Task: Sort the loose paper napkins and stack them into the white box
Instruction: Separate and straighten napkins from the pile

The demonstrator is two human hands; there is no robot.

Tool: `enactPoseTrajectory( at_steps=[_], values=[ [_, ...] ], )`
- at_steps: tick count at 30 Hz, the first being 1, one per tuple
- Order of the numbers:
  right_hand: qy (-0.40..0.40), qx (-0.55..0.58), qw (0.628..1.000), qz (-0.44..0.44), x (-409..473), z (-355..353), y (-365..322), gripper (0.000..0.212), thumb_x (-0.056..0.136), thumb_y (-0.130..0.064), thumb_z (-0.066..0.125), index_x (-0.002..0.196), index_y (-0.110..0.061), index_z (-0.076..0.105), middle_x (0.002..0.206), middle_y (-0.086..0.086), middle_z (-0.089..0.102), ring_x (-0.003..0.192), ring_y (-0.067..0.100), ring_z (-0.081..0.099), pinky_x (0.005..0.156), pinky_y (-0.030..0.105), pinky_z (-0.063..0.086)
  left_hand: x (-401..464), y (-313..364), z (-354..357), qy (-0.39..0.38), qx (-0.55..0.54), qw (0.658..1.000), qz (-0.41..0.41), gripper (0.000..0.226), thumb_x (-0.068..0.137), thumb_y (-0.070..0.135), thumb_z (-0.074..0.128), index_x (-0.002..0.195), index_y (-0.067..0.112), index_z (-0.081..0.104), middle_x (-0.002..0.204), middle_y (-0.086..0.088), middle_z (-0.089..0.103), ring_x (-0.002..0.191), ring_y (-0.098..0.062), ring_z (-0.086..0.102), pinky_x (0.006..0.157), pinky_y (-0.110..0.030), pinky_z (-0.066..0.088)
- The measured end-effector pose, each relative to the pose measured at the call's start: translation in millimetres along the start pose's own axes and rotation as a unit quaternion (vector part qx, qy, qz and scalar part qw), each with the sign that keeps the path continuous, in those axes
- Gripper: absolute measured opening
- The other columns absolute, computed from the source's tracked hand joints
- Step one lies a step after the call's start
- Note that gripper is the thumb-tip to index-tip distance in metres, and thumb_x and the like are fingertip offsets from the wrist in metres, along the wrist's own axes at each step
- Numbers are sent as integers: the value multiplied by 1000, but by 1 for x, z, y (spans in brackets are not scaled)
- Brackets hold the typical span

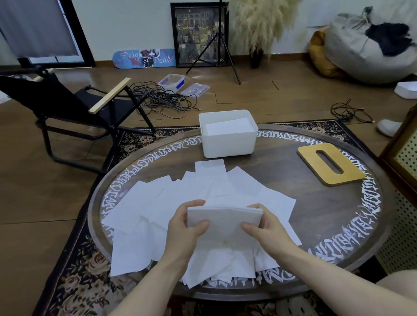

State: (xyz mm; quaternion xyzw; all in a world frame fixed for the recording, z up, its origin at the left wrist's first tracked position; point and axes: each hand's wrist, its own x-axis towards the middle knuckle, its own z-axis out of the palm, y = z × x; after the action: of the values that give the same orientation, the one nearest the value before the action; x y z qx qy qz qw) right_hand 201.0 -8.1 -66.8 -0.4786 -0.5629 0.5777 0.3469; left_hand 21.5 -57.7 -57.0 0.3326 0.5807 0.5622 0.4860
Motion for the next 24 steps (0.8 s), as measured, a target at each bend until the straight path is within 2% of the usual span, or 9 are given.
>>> enactPoseTrajectory(
  at_steps=[5, 10, 13, 16, 20, 24],
  values=[
    [-1, 2, 1000, 10, -4, 1, 4, 31, 90, 4, 56, 104, -24, 54, 107, 1, 63, 99, 16, 60, 82, 30, 52, -1, -5, -2, -3, -4, 1000, -13, 39, 83, -13, 57, 104, 19, 62, 102, -5, 66, 91, -20, 61, 70, -29, 51],
    [-20, 16, 1000, 3, -2, 4, 1, 21, 90, 8, 52, 96, -12, 52, 93, 4, 61, 86, 15, 60, 75, 28, 50, -2, -2, 3, -1, 10, 1000, -4, 38, 82, -13, 57, 100, 20, 64, 103, -5, 64, 90, -21, 60, 70, -29, 51],
    [-15, 19, 1000, -8, 0, 2, -6, 20, 90, 10, 51, 94, -10, 53, 86, 1, 59, 80, 12, 57, 68, 20, 47, -2, 1, 2, 13, 19, 1000, 13, 38, 83, -11, 58, 98, 22, 65, 100, -4, 65, 88, -19, 59, 70, -28, 50],
    [-10, 14, 1000, -11, 0, 1, -5, 22, 89, 10, 52, 93, -11, 53, 86, 0, 57, 81, 13, 52, 64, 14, 43, -3, 2, -1, 13, 8, 1000, 10, 40, 83, -12, 58, 101, 23, 64, 93, -6, 64, 80, -18, 60, 66, -26, 51],
    [-9, 14, 1000, -6, -1, 3, -2, 24, 88, 11, 51, 94, -12, 52, 89, 1, 57, 83, 14, 52, 66, 15, 43, -4, 3, -1, 11, 4, 1000, 8, 42, 82, -12, 59, 102, 25, 64, 93, -9, 64, 80, -20, 61, 67, -28, 52],
    [-15, 26, 1000, -4, -3, 3, -3, 25, 88, 13, 49, 97, -10, 50, 91, 3, 55, 83, 14, 53, 64, 13, 46, -3, 5, 1, 10, -19, 1000, 4, 32, 84, -1, 65, 104, 24, 65, 92, -8, 65, 82, -21, 62, 72, -34, 53]
  ],
)
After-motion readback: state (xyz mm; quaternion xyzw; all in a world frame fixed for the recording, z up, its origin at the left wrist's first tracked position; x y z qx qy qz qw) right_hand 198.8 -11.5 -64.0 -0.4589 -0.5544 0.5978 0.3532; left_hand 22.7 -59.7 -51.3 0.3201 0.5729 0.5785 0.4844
